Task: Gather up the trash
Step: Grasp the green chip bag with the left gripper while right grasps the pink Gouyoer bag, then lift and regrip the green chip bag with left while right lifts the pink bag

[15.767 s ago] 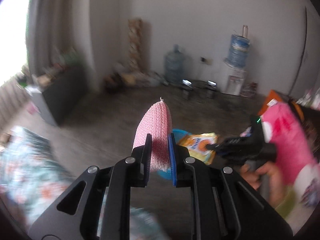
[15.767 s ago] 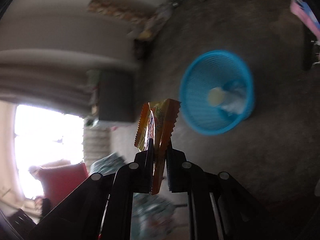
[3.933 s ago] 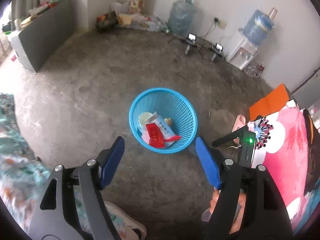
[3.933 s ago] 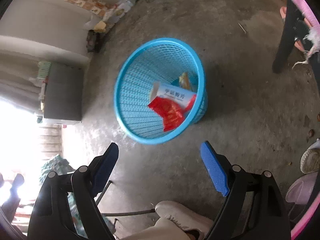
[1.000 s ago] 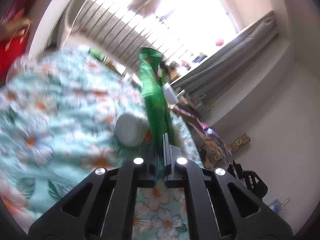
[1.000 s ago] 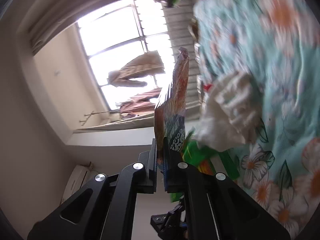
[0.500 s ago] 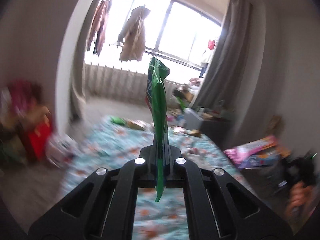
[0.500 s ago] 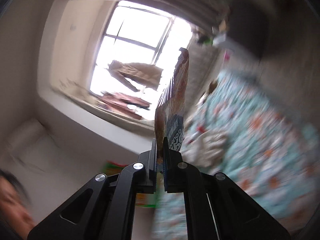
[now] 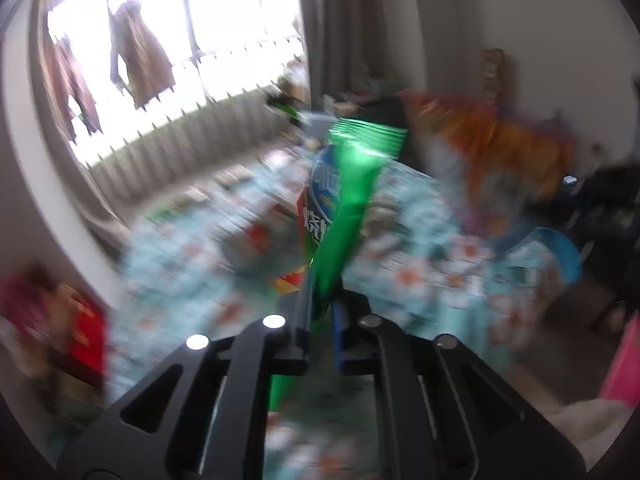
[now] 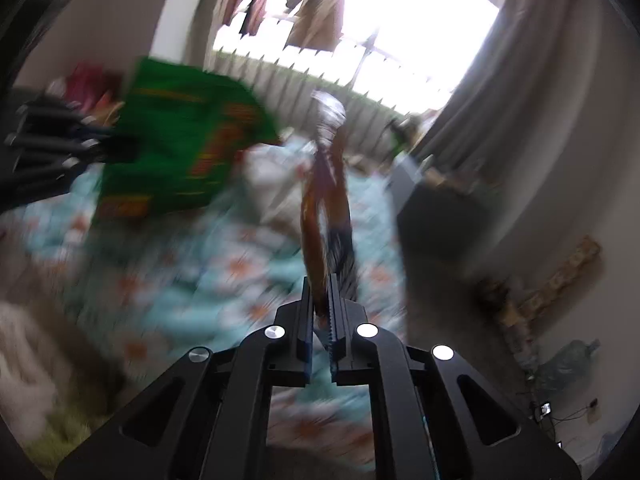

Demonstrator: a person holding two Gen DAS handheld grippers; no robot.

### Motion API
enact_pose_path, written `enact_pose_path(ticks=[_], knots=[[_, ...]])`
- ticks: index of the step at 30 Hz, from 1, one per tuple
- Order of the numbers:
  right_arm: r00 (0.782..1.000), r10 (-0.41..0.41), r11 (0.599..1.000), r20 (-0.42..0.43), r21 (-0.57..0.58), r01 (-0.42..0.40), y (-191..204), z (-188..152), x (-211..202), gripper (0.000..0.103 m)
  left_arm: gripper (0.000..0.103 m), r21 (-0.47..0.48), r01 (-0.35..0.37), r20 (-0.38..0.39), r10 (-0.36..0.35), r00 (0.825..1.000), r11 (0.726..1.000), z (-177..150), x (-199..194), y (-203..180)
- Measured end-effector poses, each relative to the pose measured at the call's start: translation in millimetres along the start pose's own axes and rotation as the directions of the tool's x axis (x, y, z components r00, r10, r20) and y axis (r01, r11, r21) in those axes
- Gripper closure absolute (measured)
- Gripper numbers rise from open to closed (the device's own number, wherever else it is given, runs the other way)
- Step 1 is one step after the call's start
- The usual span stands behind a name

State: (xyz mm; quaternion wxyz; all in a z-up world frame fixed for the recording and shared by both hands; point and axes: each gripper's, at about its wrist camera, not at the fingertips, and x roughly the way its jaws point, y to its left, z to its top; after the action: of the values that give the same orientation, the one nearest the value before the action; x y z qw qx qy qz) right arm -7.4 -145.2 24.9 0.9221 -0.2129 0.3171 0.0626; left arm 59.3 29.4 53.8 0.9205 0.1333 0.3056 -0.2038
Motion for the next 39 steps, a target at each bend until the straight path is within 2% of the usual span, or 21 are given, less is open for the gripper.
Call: enact_pose_path(ticks=[1, 2, 3, 7, 8, 10, 11, 14, 15, 18, 20, 21, 23, 24, 26, 27, 29, 32, 35, 37, 39], knots=[[0.999, 0.038, 0.999, -0.023, 0.009, -0.038, 1.7, -7.1, 2.9, 0.087, 0.08, -0.039, 0.072, -0.014, -0.073, 0.997, 0.997, -4.5, 8.8, -0.2], [0.997, 0.065, 0.998, -0.044, 0.022, -0.064, 1.9, -13.3, 7.9, 0.077, 0.067, -0.076, 0.121, -0.037, -0.125, 0.992, 0.99, -9.1, 17.3, 1.2], [0.995, 0.083, 0.996, -0.063, 0.042, -0.08, -0.8, -20.1, 11.7, 0.07, 0.061, -0.121, 0.153, -0.071, -0.163, 0.984, 0.981, -15.0, 27.5, 4.3], [0.98, 0.174, 0.976, -0.097, 0.147, -0.159, -20.3, -39.2, 14.3, 0.058, 0.052, -0.224, 0.204, -0.088, -0.228, 0.97, 0.953, -34.1, 47.5, 15.1], [0.972, 0.217, 0.962, -0.089, 0.187, -0.198, -26.2, -42.6, 13.5, 0.056, 0.046, -0.239, 0.212, -0.086, -0.238, 0.967, 0.948, -36.4, 48.3, 17.3], [0.94, 0.34, 0.897, -0.039, 0.313, -0.312, -47.6, -52.1, 8.9, 0.051, 0.03, -0.26, 0.24, -0.09, -0.271, 0.958, 0.935, -42.0, 48.5, 19.7], [0.92, 0.392, 0.853, -0.005, 0.377, -0.361, -59.1, -55.7, 8.2, 0.049, 0.023, -0.269, 0.261, -0.091, -0.294, 0.952, 0.927, -45.1, 46.4, 20.6], [0.84, 0.529, 0.65, 0.121, 0.578, -0.493, -84.0, -65.8, 19.5, 0.048, 0.019, -0.292, 0.308, -0.071, -0.341, 0.937, 0.906, -55.3, 34.7, 23.2], [0.809, 0.566, 0.569, 0.16, 0.633, -0.524, -92.5, -72.8, 24.2, 0.048, 0.016, -0.299, 0.318, -0.064, -0.351, 0.934, 0.9, -53.6, 33.2, 26.4], [0.745, 0.63, 0.409, 0.218, 0.723, -0.557, -103.6, -87.6, 38.3, 0.048, 0.014, -0.353, 0.35, -0.023, -0.382, 0.924, 0.868, -61.4, 14.6, 36.4], [0.72, 0.656, 0.351, 0.227, 0.753, -0.557, -101.6, -97.6, 48.8, 0.048, 0.014, -0.402, 0.388, 0.022, -0.415, 0.909, 0.829, -67.5, 1.3, 47.3], [0.701, 0.671, 0.308, 0.243, 0.768, -0.561, -102.7, -103.9, 52.8, 0.048, 0.014, -0.425, 0.413, 0.047, -0.435, 0.899, 0.806, -70.3, -4.0, 52.5], [0.668, 0.687, 0.23, 0.287, 0.786, -0.574, -102.4, -112.7, 57.8, 0.048, 0.014, -0.488, 0.473, 0.11, -0.486, 0.867, 0.733, -77.1, -11.9, 64.8], [0.645, 0.691, 0.172, 0.324, 0.794, -0.583, -104.2, -119.6, 60.4, 0.048, 0.014, -0.52, 0.492, 0.127, -0.507, 0.853, 0.698, -80.1, -11.1, 67.8], [0.618, 0.689, 0.082, 0.379, 0.806, -0.586, -103.2, -129.4, 63.2, 0.048, 0.014, -0.576, 0.504, 0.125, -0.54, 0.833, 0.644, -85.2, -3.5, 67.7], [0.609, 0.685, 0.04, 0.4, 0.813, -0.58, -102.7, -134.9, 67.6, 0.048, 0.014, -0.593, 0.506, 0.12, -0.553, 0.825, 0.626, -87.3, 2.3, 67.2], [0.605, 0.684, -0.003, 0.407, 0.831, -0.556, -97.4, -141.1, 77.1, 0.048, 0.015, -0.648, 0.487, 0.085, -0.58, 0.81, 0.585, -94.0, 19.4, 61.3], [0.594, 0.693, -0.039, 0.409, 0.844, -0.535, -91.6, -145.3, 84.6, 0.048, 0.019, -0.708, 0.465, 0.074, -0.599, 0.797, 0.531, -102.7, 41.0, 57.7], [0.604, 0.69, -0.041, 0.399, 0.855, -0.517, -85.9, -147.8, 83.4, 0.048, 0.03, -0.766, 0.426, 0.081, -0.585, 0.807, 0.481, -111.5, 57.9, 64.1], [0.617, 0.679, -0.039, 0.398, 0.858, -0.512, -87.4, -151.6, 84.2, 0.048, 0.035, -0.795, 0.42, 0.108, -0.579, 0.808, 0.437, -114.3, 63.3, 70.7], [0.63, 0.663, -0.046, 0.405, 0.862, -0.505, -92.9, -161.5, 79.7, 0.048, 0.04, -0.809, 0.421, 0.132, -0.571, 0.81, 0.41, -114.5, 65.5, 74.8]])
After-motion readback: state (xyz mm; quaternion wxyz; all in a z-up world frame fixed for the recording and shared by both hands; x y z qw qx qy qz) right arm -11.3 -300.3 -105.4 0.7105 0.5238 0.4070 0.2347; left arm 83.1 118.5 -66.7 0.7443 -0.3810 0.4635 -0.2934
